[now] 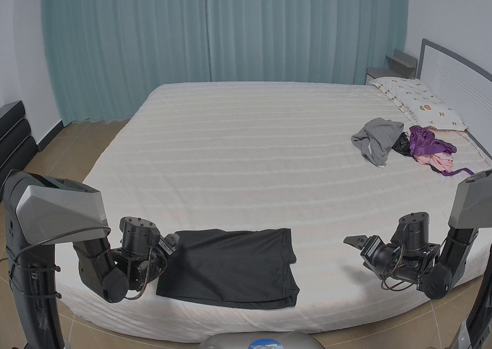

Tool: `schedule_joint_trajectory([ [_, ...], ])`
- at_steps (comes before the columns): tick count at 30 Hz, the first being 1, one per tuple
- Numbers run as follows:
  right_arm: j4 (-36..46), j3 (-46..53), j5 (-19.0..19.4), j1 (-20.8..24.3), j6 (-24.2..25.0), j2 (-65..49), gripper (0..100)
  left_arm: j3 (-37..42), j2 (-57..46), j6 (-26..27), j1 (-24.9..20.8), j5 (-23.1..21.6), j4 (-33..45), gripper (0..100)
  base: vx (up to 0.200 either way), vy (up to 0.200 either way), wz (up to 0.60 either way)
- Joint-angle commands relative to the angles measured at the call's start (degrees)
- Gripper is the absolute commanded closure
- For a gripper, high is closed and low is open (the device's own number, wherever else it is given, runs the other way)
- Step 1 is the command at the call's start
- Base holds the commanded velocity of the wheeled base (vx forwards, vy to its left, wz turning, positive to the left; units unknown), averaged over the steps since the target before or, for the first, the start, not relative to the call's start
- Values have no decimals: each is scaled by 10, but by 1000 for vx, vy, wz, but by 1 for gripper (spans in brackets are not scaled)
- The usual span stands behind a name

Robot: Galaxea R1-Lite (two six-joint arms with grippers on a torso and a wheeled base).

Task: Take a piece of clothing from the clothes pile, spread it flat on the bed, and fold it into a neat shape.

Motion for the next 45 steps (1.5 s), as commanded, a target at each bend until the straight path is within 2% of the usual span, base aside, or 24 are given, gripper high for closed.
schedule_joint_trajectory([
  [1,-11,4,-4,-2,-2,-25,0,2,-62,10,24,4,-2,0,0,0,0],
  [4,-34,17,-15,-14,-25,-69,0,13,-136,21,42,-1,5,0,0,0,0],
  [9,-40,51,-33,-29,-108,-192,0,34,-250,58,49,-5,4,0,0,0,0],
  [11,-38,55,-41,-30,-118,-214,0,40,-267,68,48,-4,4,0,0,0,0],
  [13,-32,75,-78,-20,-152,-309,0,62,-351,103,48,1,4,0,0,0,0],
  [15,-25,102,-94,-12,-186,-368,0,84,-412,117,48,1,4,0,0,0,0],
  [17,-22,108,-97,-12,-197,-382,0,90,-426,123,48,1,4,0,0,0,0],
  [18,-16,134,-102,-17,-238,-427,0,113,-476,155,50,1,5,0,0,0,0],
  [20,-11,154,-104,-22,-274,-473,0,135,-514,179,56,2,5,0,0,0,0],
  [21,-11,154,-104,-22,-274,-473,0,135,-514,179,56,2,5,0,0,0,0],
  [22,23,154,-113,-23,-308,-541,0,165,-563,199,56,2,6,0,0,0,0],
  [23,33,154,-116,-24,-313,-557,0,172,-572,202,56,2,6,0,0,0,0],
  [25,113,154,-115,-24,-369,-661,0,198,-632,225,56,9,14,0,0,0,0],
  [27,160,154,-114,-24,-394,-705,0,205,-656,240,56,19,25,0,0,0,0],
  [30,342,152,-117,-25,-451,-862,0,222,-746,286,51,50,84,0,0,0,0],
  [33,455,146,-119,-32,-469,-960,0,222,-816,312,51,56,145,0,0,0,0],
  [36,549,133,-114,-72,-474,-1035,0,217,-908,344,53,56,228,0,0,0,0],
  [37,549,133,-114,-72,-474,-1035,0,217,-908,344,53,56,228,0,0,0,0],
  [38,588,123,-108,-100,-478,-1061,0,213,-953,370,56,56,275,0,0,0,0],
  [40,623,109,-95,-124,-485,-1084,0,206,-996,399,62,57,320,0,0,0,0],
  [42,652,100,-83,-140,-493,-1101,0,202,-1031,424,76,62,344,0,0,0,0],
  [44,655,99,-82,-142,-494,-1103,0,202,-1031,424,76,62,344,0,0,0,0],
  [45,697,94,-77,-164,-514,-1123,0,201,-1064,450,104,63,358,0,0,0,0],
])
